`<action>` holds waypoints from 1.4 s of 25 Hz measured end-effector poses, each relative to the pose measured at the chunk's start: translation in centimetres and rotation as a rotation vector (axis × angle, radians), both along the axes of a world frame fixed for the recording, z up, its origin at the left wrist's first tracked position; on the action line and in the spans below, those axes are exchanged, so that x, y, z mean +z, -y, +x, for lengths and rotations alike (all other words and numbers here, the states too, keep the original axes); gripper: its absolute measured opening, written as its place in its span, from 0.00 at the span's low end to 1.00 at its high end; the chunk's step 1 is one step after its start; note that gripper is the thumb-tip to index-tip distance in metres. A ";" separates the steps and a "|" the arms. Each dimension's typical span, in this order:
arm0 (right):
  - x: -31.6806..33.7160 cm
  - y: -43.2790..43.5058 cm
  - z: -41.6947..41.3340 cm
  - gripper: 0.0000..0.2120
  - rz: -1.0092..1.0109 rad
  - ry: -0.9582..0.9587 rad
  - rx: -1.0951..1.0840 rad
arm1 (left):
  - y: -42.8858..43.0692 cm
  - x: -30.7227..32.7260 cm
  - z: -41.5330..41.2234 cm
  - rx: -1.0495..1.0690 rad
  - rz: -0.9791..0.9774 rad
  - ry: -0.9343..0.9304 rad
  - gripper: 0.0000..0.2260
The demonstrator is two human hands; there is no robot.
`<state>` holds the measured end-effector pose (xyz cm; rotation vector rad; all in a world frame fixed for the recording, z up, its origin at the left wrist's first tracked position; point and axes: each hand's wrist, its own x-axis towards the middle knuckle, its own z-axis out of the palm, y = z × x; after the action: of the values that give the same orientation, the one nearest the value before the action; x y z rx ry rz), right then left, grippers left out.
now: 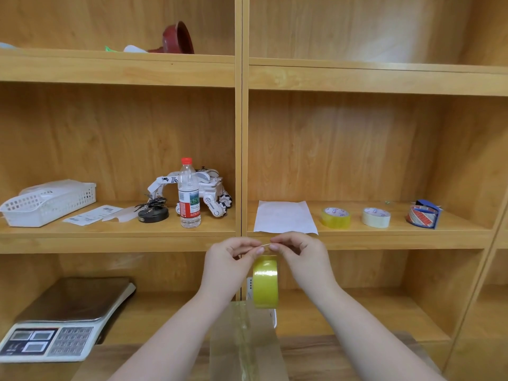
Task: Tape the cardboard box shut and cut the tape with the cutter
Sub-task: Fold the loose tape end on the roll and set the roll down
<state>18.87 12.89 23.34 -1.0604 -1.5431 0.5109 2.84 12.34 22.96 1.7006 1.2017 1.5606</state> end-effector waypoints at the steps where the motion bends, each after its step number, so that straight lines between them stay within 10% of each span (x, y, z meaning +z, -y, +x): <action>1: -0.2 -0.3 0.0 0.08 0.012 0.040 -0.022 | -0.1 -0.1 0.0 0.014 -0.001 -0.015 0.07; 22: -4.1 -2.7 -0.6 0.10 -0.196 0.205 0.028 | -2.9 -3.2 -0.4 -0.012 -0.146 -0.211 0.07; 35: -3.3 -5.8 -0.2 0.07 -0.177 0.171 -0.033 | -7.1 -5.1 -0.6 -0.243 -0.570 0.080 0.18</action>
<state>18.64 18.72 20.00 -1.2914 -1.6496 0.5526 2.29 19.40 17.90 1.3328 1.2005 1.0043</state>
